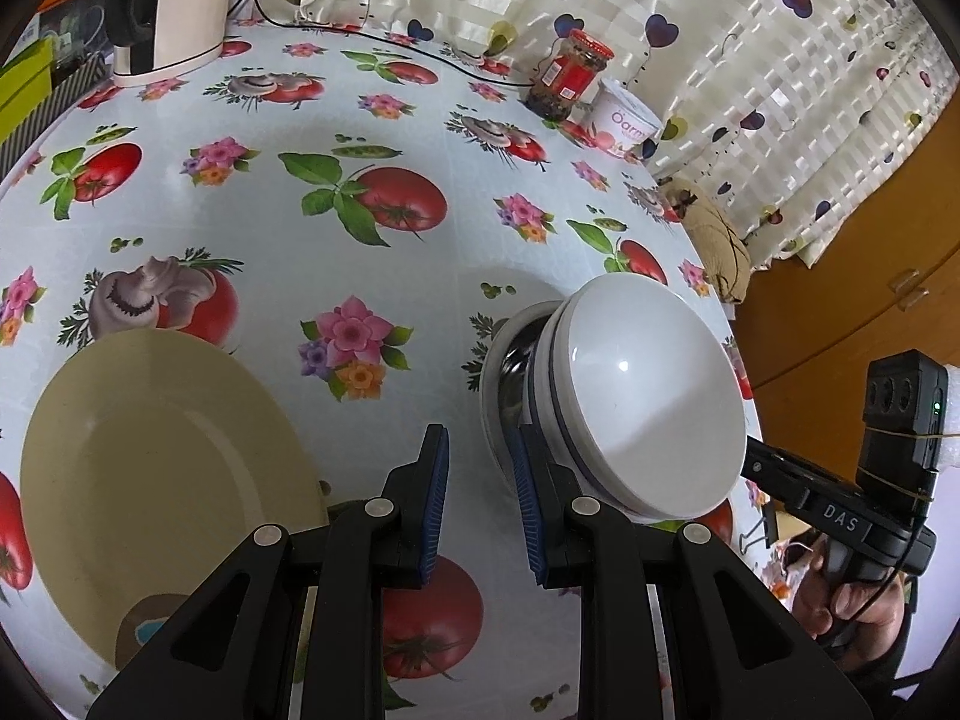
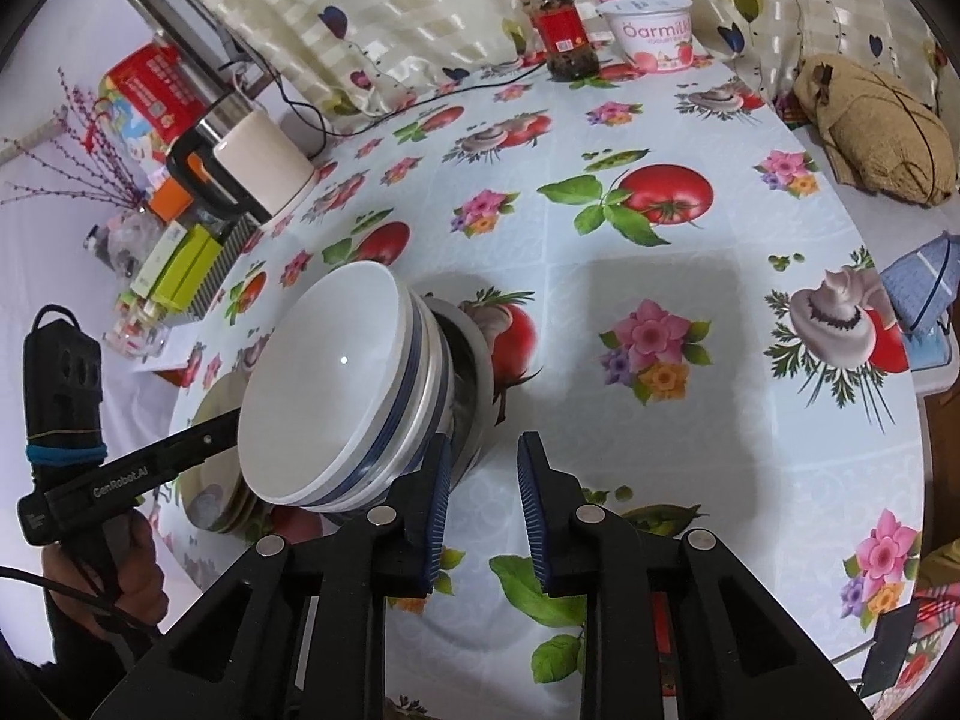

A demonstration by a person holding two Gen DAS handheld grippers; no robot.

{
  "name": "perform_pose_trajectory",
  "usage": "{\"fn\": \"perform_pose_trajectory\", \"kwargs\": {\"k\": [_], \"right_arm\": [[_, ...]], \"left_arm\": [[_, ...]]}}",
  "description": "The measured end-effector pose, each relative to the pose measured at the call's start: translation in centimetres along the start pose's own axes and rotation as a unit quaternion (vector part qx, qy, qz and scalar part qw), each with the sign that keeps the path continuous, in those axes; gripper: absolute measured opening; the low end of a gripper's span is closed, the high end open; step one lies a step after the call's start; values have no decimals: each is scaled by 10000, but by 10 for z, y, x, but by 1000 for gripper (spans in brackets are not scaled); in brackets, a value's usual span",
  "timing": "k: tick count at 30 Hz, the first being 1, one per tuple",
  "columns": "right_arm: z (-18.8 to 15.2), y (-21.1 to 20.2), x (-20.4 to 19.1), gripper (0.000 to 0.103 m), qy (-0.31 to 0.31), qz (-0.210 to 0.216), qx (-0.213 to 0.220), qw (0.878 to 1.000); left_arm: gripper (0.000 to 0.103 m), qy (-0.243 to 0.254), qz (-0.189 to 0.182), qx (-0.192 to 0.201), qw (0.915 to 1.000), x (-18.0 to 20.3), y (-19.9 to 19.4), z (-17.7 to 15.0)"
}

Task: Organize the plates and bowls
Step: 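Grasp the steel bowl rim with both grippers from opposite sides, then lift the nested bowl stack off the table with both grippers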

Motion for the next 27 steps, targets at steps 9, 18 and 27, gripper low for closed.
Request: {"fn": "perform_pose_trajectory", "kwargs": {"k": [9,18,27], "right_arm": [[2,11,0,22,13,5,-97,10000],[2,18,3,22,63,31,-166,9998],[2,23,4,22,51,28,-219,9997]], "left_arm": [[23,7,-22,-135,9999,2,10,0],[23,-4,-13,-194,9998,0,16,0],[22,-19,-41,-259,9997,-2,22,-1]]}}
Point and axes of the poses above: each gripper's, at about its wrist camera, not at the fingertips, and y roughly the way its jaws point, x to its right, z to its top, the point moved 8 cm from there along y, roughly the way its jaws point, and after that the axes turned 9 degrees about -y, right-handed, at the moved point
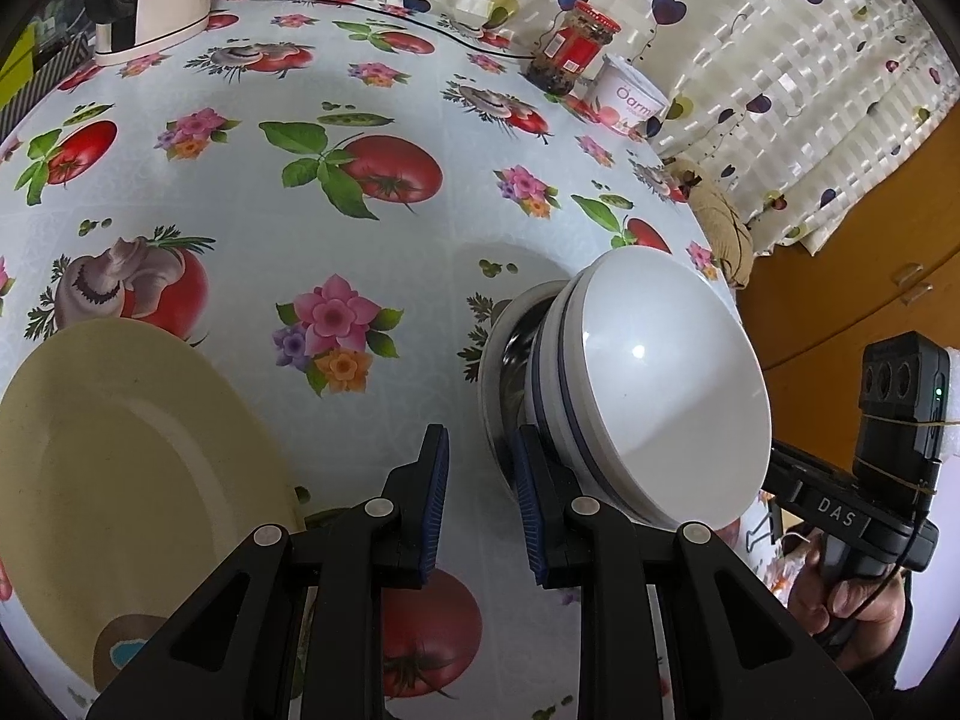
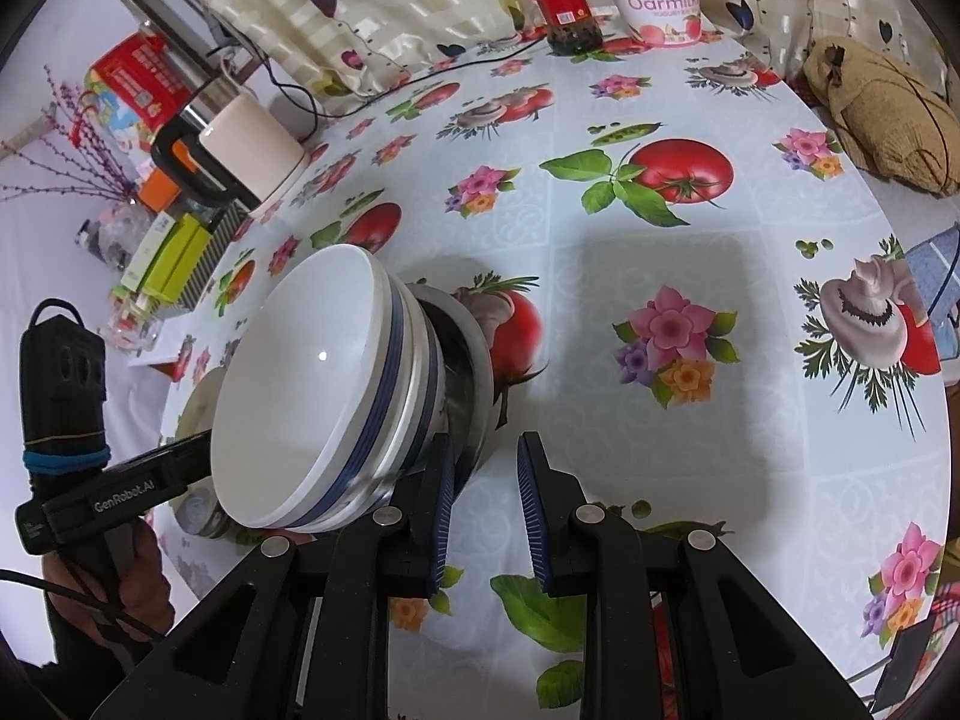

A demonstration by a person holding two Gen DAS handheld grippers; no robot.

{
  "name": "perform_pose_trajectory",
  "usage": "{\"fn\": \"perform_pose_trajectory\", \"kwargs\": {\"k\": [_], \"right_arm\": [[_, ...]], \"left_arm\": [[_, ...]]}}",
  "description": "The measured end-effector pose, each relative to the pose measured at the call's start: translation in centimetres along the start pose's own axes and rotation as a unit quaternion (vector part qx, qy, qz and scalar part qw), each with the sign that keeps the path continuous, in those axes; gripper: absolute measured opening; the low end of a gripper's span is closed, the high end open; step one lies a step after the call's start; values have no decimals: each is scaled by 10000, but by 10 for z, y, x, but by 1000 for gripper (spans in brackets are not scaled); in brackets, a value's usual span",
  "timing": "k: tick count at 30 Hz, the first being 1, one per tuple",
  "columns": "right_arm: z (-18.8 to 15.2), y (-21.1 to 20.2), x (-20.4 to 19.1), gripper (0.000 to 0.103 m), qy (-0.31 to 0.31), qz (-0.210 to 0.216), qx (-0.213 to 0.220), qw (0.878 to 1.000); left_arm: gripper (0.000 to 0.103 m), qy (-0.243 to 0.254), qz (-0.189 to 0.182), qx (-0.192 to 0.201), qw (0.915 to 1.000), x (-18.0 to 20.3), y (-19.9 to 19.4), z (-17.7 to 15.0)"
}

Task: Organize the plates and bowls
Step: 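Lift the nested bowl stack off the table with both grippers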

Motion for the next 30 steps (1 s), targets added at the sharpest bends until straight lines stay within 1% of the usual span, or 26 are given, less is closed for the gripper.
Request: {"fn": "perform_pose_trajectory", "kwargs": {"k": [10,14,15,17,23,27,30], "right_arm": [[1,3,-2,22,28,33,-32,10000],[1,6,-4,22,8,49,-84,10000],[1,7,-4,21,9,66,-96,9999],[3,9,-8,14,-26,145,-96,9998],[4,9,-8,13,-119,7,-88,9999],[4,8,-11,13,-326,-227,-80,9992],[4,8,-11,13,-365,-289,-64,9989]], "left_arm": [[20,7,-98,16,10000,0,0,2],[15,50,-179,4,9998,2,0,2],[13,69,-189,2,9998,2,0,2],[11,120,-208,5,9997,4,0,1],[10,202,-211,49,9996,6,0,1],[10,266,-172,98,9995,7,0,1],[10,280,-185,109,9994,7,0,1]]}}
Point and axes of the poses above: each gripper's, at about its wrist camera, not at the fingertips, and y roughly the way its jaws point, x to its right, z to its top, the point moved 8 cm from there along y, roughly the way its jaws point, and after that the axes turned 9 degrees about -y, right-handed, at the moved point
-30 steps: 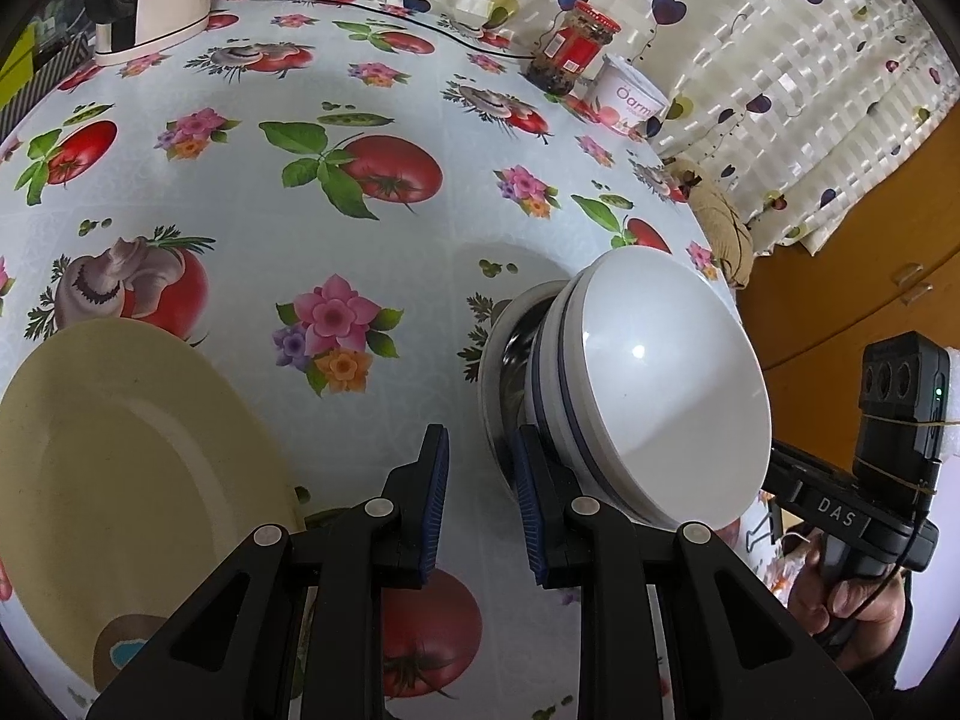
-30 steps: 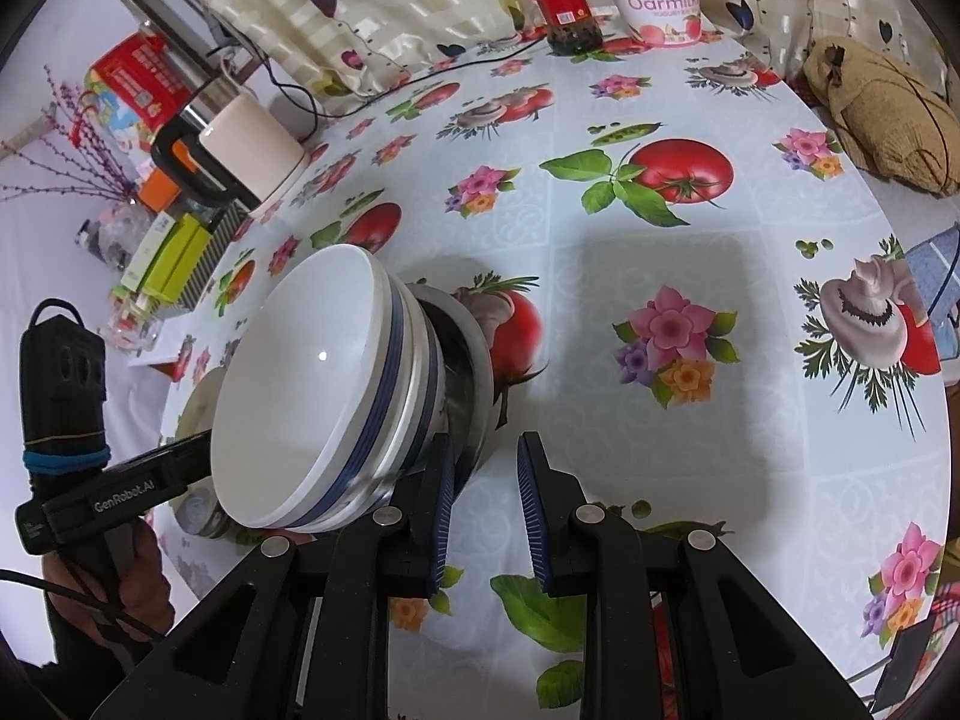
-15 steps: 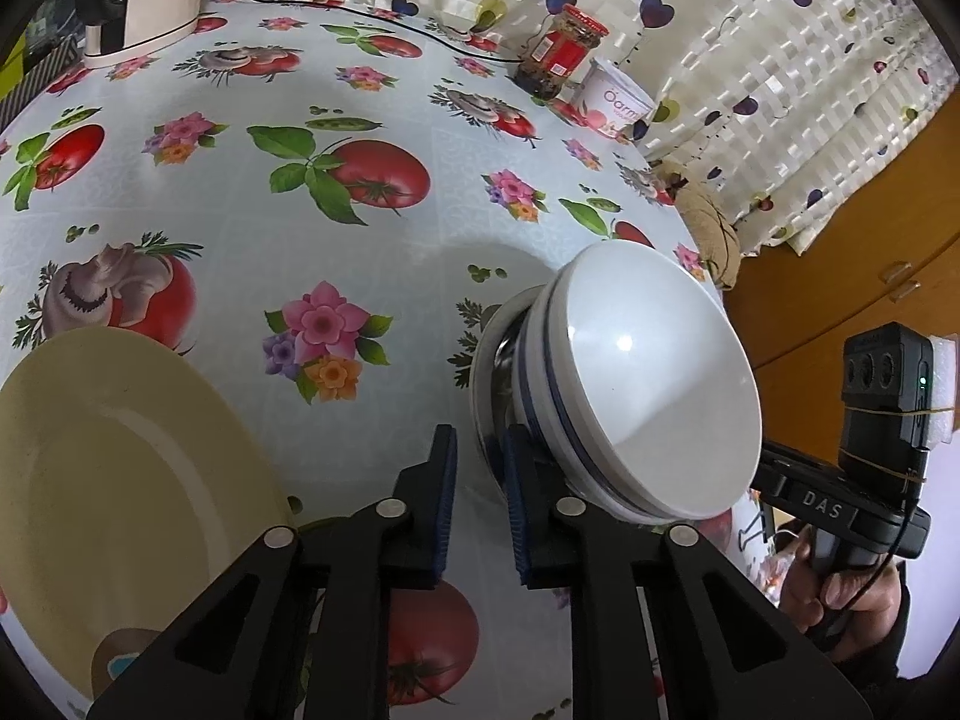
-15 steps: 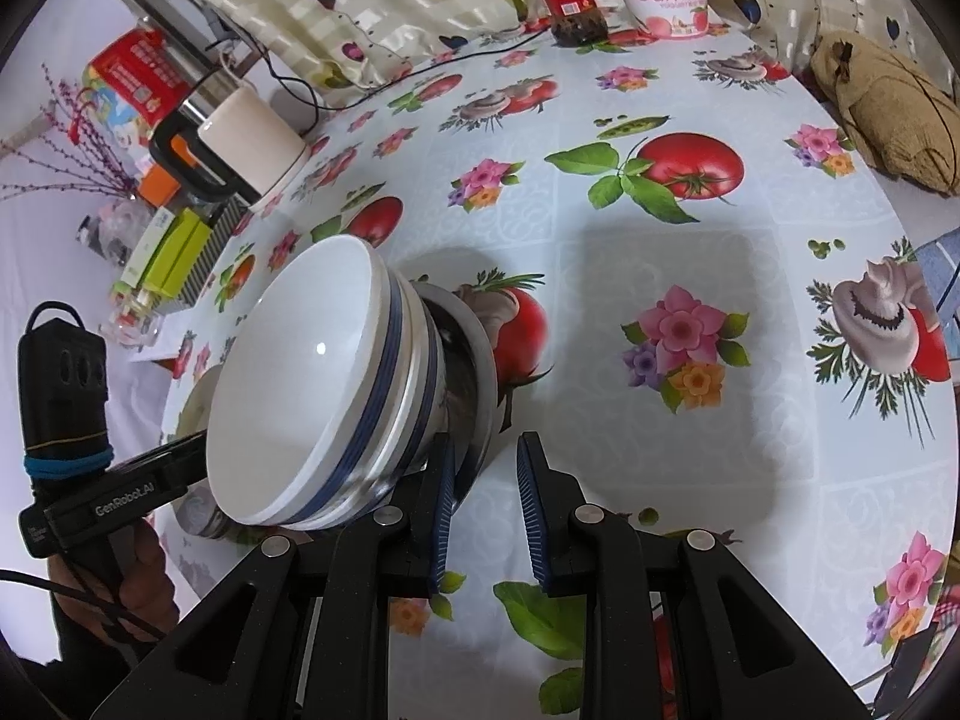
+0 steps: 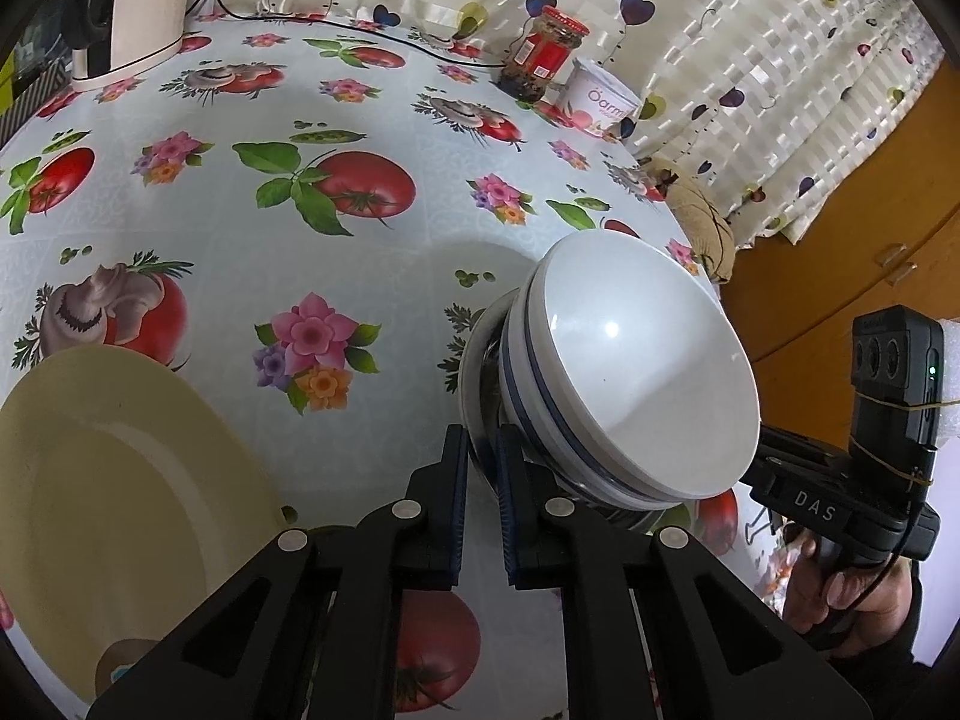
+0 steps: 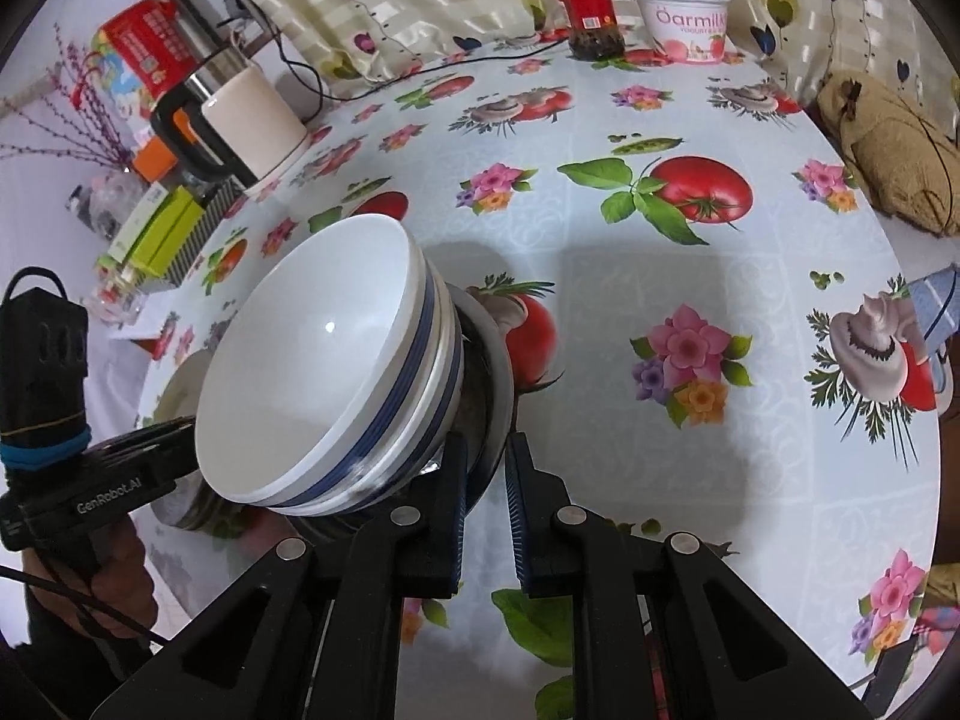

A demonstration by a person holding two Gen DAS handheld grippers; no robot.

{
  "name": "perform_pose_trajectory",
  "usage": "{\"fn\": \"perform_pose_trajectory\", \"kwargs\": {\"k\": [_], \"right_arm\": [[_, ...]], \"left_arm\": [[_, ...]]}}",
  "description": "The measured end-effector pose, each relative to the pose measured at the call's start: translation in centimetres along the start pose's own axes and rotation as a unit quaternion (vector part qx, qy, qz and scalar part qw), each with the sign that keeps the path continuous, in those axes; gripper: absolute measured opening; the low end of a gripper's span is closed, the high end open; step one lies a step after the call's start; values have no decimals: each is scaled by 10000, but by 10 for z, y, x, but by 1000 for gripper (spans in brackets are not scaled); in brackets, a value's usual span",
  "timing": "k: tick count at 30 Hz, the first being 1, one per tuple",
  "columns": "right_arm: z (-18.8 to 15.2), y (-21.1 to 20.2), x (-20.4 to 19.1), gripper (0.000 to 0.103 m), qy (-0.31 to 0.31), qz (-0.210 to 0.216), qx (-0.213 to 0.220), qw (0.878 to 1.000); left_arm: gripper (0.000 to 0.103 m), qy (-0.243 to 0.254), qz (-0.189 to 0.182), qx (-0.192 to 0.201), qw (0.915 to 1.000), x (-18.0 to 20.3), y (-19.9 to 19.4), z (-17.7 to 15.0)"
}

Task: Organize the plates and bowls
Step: 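Lift the nested bowl stack off the table with both grippers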

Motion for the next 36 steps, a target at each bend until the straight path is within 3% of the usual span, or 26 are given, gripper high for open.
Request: {"fn": "perform_pose_trajectory", "kwargs": {"k": [36], "right_arm": [[1,-8,0,13,-23,43,118,9999]], "left_arm": [[9,63,-3,140,9999,6,-8,-2]]}}
Point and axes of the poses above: each gripper's, at about its wrist camera, not at the fingertips, and y roughly the way its jaws point, x to its right, z to its top, the point moved 8 cm from there along y, roughly the way its jaws point, and after that the axes turned 9 degrees about -y, right-handed, at the moved point
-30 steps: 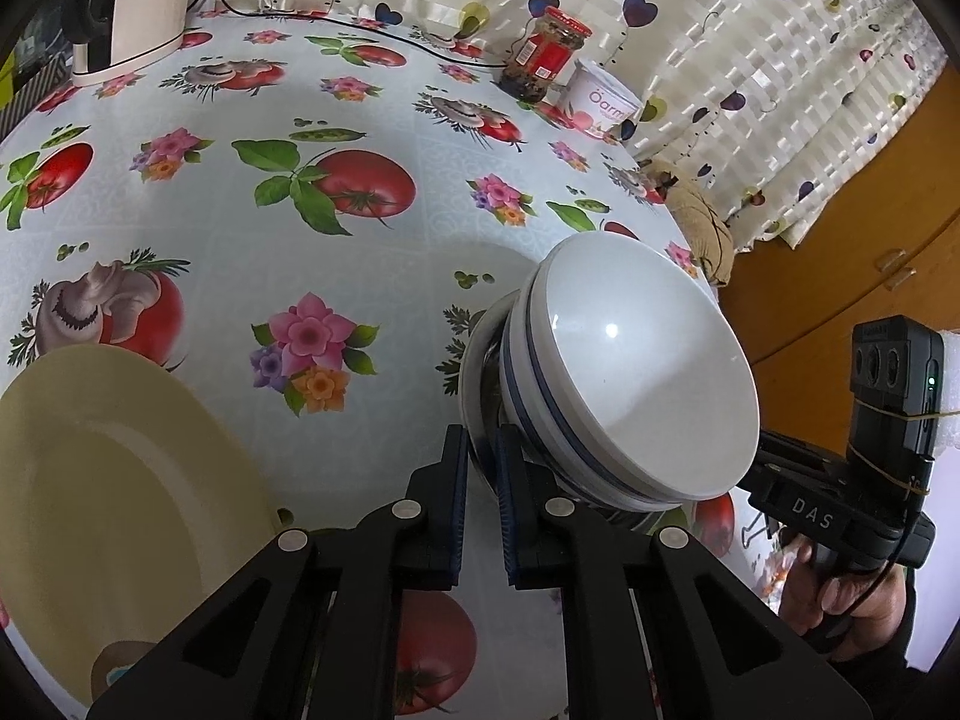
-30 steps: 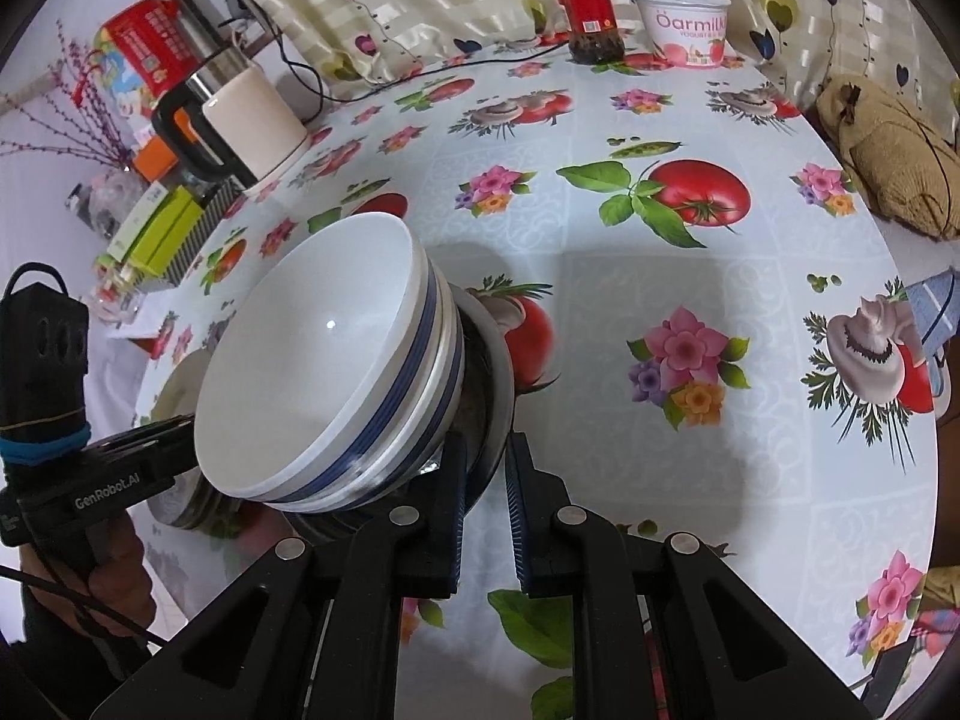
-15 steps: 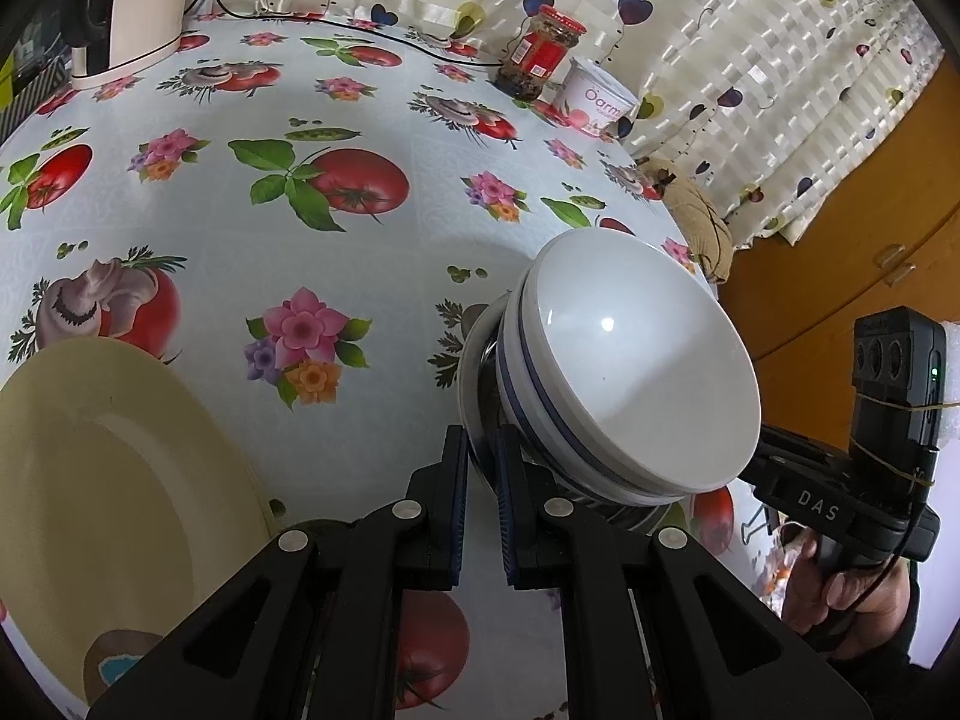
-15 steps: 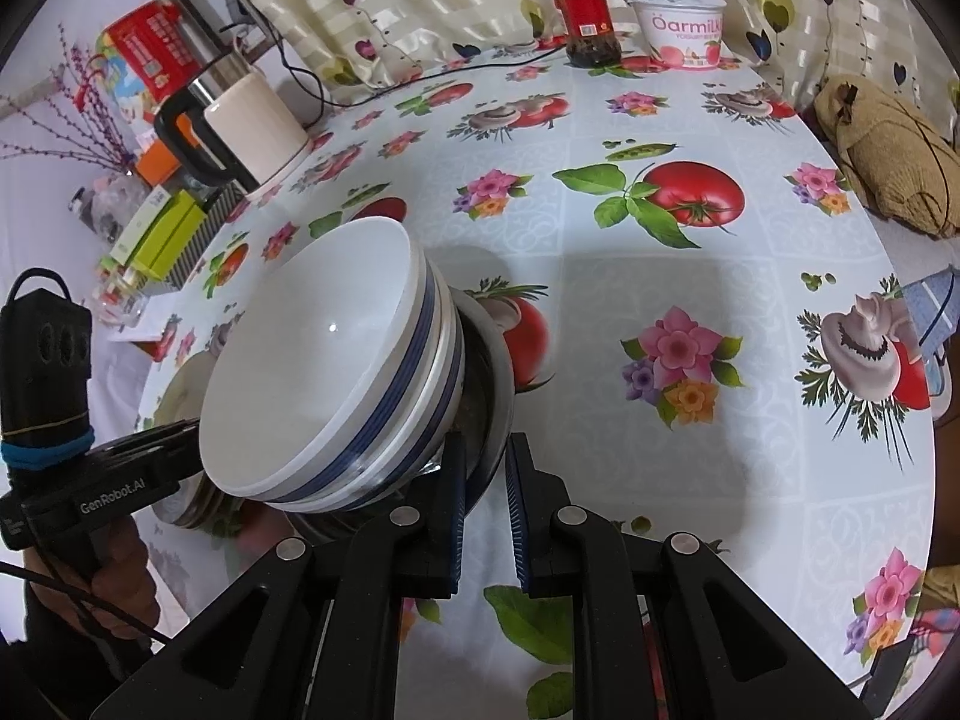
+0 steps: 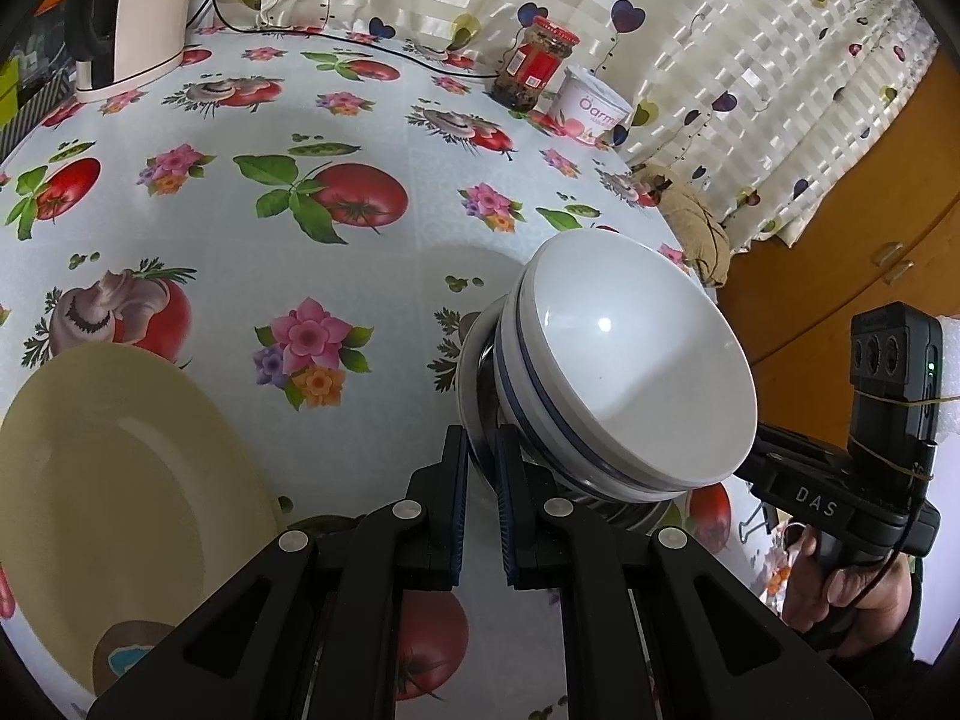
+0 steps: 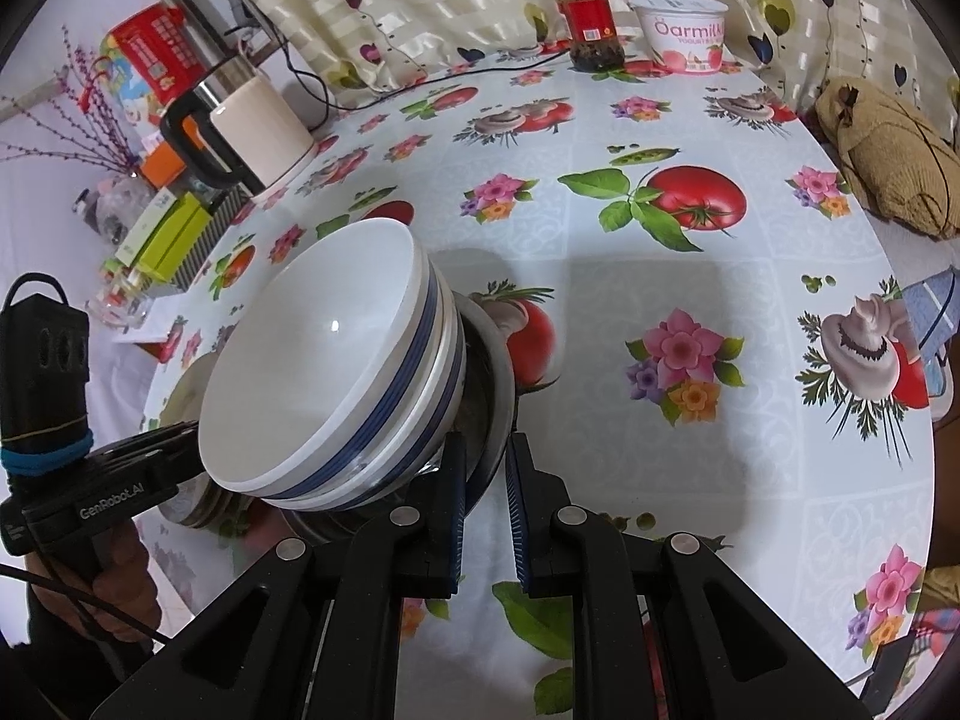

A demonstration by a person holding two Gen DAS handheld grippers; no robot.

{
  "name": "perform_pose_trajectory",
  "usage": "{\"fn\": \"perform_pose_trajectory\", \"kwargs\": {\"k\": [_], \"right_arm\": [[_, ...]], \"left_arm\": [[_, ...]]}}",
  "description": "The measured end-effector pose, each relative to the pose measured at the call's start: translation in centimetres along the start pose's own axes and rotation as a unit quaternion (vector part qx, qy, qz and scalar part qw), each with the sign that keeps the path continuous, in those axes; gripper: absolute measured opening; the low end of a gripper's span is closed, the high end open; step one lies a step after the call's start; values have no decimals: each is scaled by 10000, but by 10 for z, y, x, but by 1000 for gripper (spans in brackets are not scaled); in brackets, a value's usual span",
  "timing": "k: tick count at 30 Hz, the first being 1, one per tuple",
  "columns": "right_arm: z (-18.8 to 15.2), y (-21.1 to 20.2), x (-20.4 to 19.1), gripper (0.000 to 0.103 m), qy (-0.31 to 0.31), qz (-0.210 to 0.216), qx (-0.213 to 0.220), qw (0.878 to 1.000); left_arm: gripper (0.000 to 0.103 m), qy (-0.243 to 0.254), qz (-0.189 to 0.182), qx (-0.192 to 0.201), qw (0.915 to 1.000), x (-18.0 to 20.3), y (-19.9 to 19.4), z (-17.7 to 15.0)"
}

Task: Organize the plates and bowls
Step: 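Lift the nested bowl stack off the table with both grippers, then carry the bowl stack with both grippers over the beige plate stack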

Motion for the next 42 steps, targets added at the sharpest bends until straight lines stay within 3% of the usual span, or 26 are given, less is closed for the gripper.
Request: {"fn": "perform_pose_trajectory", "kwargs": {"k": [15,42], "right_arm": [[12,-12,-16,13,-138,48,96,9998],[41,-14,-87,13,-790,365,206,9960]], "left_arm": [[9,-17,70,203,9998,0,-27,5],[9,-314,404,741,9959,-38,-94,11]]}}
Point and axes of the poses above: each gripper's, at about its wrist camera, not at the fingertips, and y roughly the way its jaws point, x to its right, z to its top, the point moved 8 cm from there along y, roughly the way its jaws point, and after that the axes turned 9 degrees about -y, right-handed, at the moved point
